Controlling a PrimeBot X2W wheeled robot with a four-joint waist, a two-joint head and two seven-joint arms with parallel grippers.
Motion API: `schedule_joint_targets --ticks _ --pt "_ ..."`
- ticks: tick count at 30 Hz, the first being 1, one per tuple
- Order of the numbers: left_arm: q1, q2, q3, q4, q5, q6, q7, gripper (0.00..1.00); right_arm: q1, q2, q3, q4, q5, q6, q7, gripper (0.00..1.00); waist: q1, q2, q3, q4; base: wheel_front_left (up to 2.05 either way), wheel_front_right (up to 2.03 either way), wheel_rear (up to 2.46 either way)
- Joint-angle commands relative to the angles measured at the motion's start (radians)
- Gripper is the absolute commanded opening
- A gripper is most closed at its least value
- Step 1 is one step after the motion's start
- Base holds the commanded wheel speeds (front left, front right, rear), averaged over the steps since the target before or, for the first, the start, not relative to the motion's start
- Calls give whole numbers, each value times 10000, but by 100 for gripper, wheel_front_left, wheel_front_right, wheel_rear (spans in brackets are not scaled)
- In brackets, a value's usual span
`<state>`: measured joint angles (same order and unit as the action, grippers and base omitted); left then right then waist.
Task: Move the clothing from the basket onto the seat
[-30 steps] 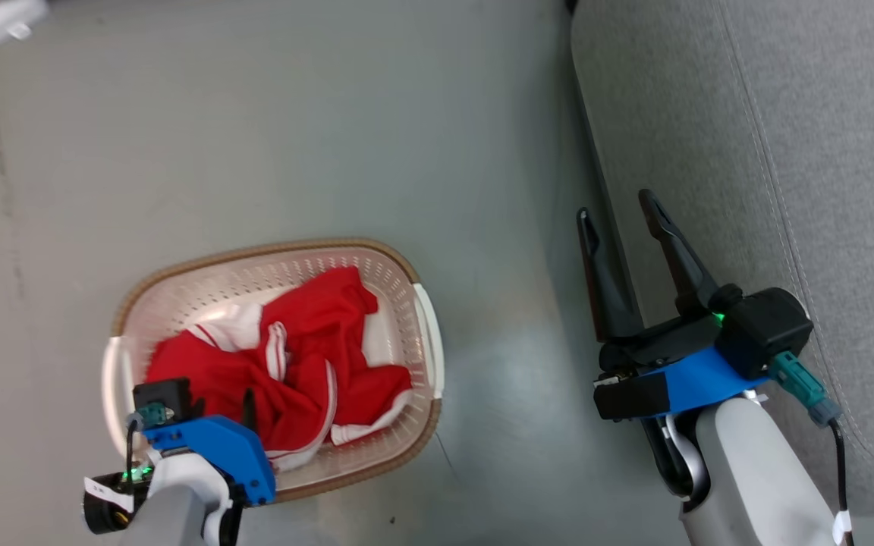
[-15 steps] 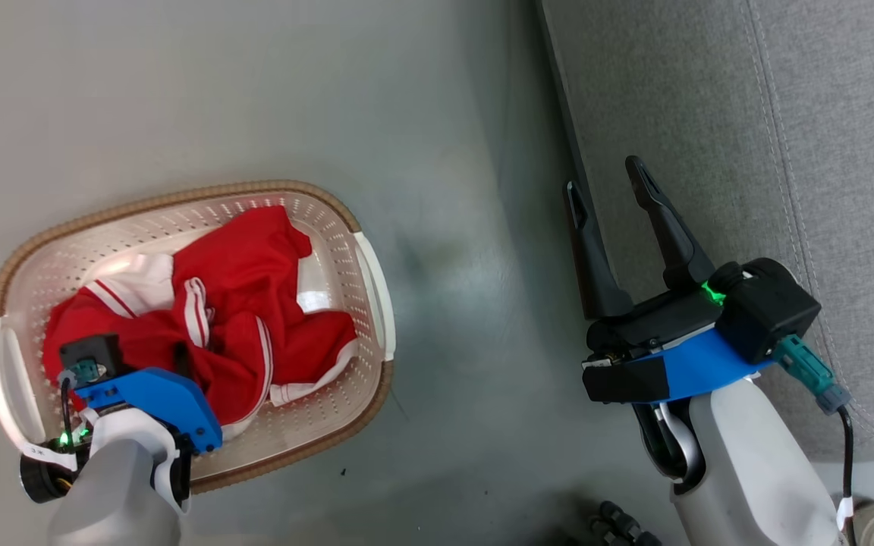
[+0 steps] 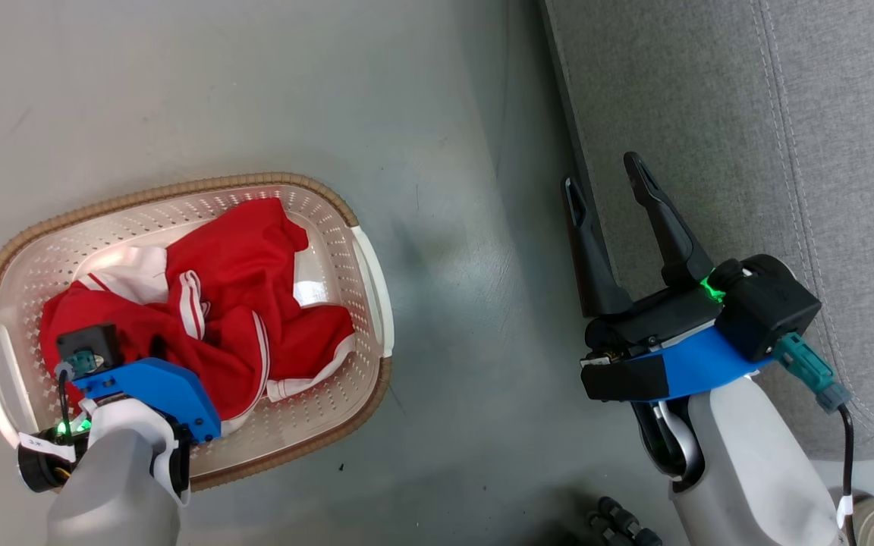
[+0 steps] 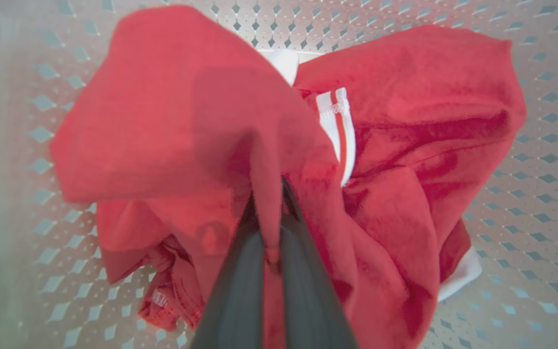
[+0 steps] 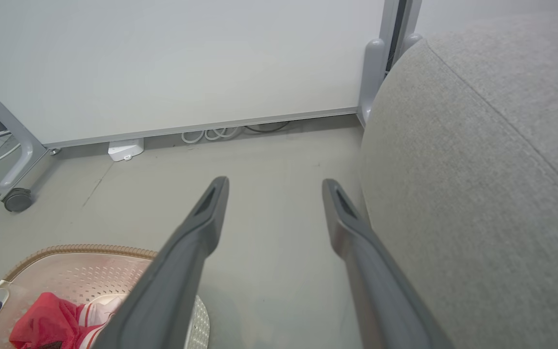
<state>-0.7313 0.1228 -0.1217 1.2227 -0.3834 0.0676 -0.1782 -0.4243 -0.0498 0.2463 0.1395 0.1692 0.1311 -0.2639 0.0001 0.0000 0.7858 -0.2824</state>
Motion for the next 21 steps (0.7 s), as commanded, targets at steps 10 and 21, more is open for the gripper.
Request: schedule_joint_targets --ticks 10,21 --pt "562 -216 -226 389 -80 -244 -206 0 89 -11 119 429 89 -7 -6 100 -1 0 -1423 164 0 0 0" --pt "1453 -572 -998 467 279 -726 -554 0 846 -11 76 1089 -80 -7 -6 100 -1 0 -4245 724 0 0 0"
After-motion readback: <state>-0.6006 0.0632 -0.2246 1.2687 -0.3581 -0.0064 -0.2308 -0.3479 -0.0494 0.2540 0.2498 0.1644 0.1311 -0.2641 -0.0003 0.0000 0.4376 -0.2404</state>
